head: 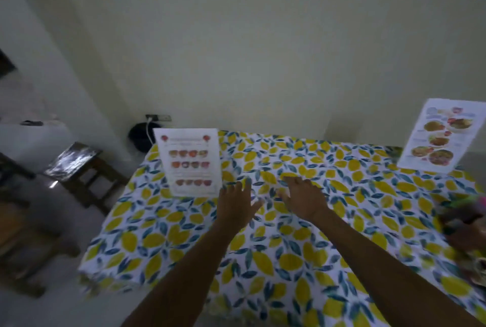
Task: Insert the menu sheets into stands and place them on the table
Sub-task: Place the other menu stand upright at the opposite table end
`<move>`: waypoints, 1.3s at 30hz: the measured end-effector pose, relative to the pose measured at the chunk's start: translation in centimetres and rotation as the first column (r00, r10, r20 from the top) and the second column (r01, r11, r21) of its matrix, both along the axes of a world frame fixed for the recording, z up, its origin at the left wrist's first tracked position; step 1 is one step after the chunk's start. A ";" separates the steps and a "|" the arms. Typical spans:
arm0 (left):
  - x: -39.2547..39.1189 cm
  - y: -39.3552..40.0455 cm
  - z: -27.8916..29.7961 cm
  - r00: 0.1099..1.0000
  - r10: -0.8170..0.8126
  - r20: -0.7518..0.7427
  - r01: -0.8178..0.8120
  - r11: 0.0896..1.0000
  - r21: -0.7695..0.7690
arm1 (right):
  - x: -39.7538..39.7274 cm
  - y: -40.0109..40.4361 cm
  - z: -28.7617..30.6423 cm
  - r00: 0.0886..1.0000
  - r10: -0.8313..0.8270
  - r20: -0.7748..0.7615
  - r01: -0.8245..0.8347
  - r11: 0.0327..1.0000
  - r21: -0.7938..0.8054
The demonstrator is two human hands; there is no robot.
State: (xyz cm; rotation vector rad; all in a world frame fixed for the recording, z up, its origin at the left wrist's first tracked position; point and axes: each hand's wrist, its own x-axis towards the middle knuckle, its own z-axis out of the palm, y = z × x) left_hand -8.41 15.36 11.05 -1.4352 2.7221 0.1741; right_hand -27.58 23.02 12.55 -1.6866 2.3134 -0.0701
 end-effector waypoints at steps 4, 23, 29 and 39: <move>7.5 -1.6 -0.1 0.994 0.113 0.008 -0.112 0.993 -0.046 | 5.8 -2.9 0.1 0.997 0.078 -0.010 -0.078 0.997 0.024; 20.4 -19.9 -6.1 0.900 0.420 -0.119 -0.388 0.895 0.223 | 14.5 -18.8 -9.2 0.771 -0.289 0.568 0.320 0.946 0.048; 20.1 -26.5 -7.1 0.830 0.423 -0.364 -0.252 0.866 0.432 | 15.4 -20.5 -9.4 0.809 -0.251 0.531 0.340 0.937 -0.076; 20.3 -40.1 -2.4 0.762 0.340 -0.552 -0.104 0.905 0.413 | 14.7 -34.0 -6.4 0.887 -0.197 0.417 0.306 0.928 -0.211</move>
